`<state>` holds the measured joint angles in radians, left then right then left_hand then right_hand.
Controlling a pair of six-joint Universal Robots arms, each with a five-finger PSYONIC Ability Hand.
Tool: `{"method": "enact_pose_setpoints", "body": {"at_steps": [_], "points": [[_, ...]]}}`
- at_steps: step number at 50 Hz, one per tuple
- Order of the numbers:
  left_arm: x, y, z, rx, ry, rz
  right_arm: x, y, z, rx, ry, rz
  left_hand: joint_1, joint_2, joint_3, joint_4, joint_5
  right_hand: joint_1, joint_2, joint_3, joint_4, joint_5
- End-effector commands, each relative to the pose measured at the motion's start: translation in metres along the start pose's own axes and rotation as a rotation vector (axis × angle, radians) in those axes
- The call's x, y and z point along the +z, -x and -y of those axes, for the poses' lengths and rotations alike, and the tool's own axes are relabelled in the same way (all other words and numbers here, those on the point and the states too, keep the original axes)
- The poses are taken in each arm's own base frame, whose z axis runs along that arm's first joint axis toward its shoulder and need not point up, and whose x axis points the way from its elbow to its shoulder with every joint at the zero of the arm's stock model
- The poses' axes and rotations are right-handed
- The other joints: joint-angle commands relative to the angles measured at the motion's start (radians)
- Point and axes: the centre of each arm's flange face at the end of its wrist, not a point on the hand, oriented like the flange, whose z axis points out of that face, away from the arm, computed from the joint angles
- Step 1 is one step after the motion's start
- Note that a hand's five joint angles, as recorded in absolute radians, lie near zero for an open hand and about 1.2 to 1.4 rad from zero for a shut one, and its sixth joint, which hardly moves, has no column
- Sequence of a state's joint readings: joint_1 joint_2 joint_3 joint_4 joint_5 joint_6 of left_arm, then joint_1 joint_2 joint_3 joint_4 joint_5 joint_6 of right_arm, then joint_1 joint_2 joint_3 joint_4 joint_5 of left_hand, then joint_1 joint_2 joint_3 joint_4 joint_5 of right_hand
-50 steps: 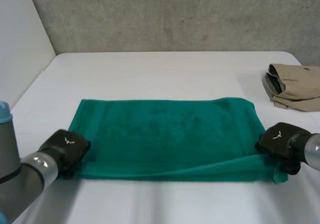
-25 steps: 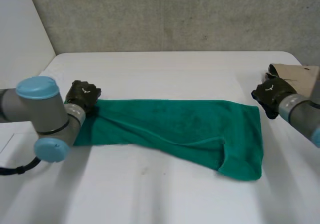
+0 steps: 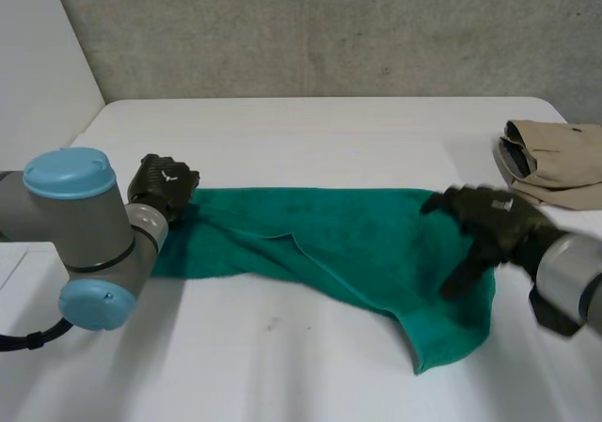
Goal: Fold the laundry.
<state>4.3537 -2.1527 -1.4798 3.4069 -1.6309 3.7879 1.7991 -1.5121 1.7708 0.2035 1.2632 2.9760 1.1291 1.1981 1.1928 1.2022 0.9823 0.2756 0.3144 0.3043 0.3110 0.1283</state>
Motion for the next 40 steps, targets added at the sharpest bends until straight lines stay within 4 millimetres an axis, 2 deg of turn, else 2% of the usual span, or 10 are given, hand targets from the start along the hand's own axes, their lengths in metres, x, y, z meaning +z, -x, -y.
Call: {"method": "enact_pose_setpoints", "body": {"at_steps": [1, 6, 11, 20, 28, 32, 40], "points": [[0.0, 0.001, 0.0, -0.013, 0.001, 0.002, -0.014, 0.041, -0.041, -0.048, -0.027, 0.078, 0.267, 0.198, 0.203, 0.194, 0.239, 0.038, -0.001, 0.01, 0.003, 0.011], [-0.001, 0.0, 0.0, -0.028, 0.002, -0.002, -0.006, 0.044, -0.062, -0.05, 0.025, 0.022, 0.267, 0.198, 0.203, 0.194, 0.239, 0.059, 0.02, 0.03, 0.023, 0.032], [-0.002, 0.002, 0.003, -0.051, 0.0, 0.0, 0.005, 0.042, -0.066, -0.053, 0.009, -0.012, 0.267, 0.198, 0.203, 0.194, 0.239, 0.062, 0.023, 0.033, 0.027, 0.035], [-0.004, 0.002, 0.003, -0.056, 0.004, -0.005, 0.017, 0.069, -0.082, -0.058, 0.014, 0.067, 0.267, 0.198, 0.203, 0.194, 0.239, 0.053, 0.014, 0.024, 0.018, 0.026], [-0.006, 0.0, 0.004, -0.056, 0.007, -0.013, 0.033, 0.057, -0.084, -0.109, -0.031, -0.072, 0.267, 0.198, 0.203, 0.194, 0.239, 0.167, 0.128, 0.138, 0.132, 0.14], [-0.007, 0.0, 0.003, -0.056, 0.015, -0.018, 0.033, 0.051, -0.084, -0.143, -0.024, -0.126, 0.267, 0.198, 0.203, 0.194, 0.239, 0.267, 0.228, 0.238, 0.232, 0.24], [-0.01, 0.003, 0.006, -0.056, 0.022, -0.02, 0.027, 0.045, -0.087, -0.194, -0.005, -0.147, 0.267, 0.198, 0.203, 0.194, 0.239, 0.311, 0.272, 0.282, 0.276, 0.284]]}}
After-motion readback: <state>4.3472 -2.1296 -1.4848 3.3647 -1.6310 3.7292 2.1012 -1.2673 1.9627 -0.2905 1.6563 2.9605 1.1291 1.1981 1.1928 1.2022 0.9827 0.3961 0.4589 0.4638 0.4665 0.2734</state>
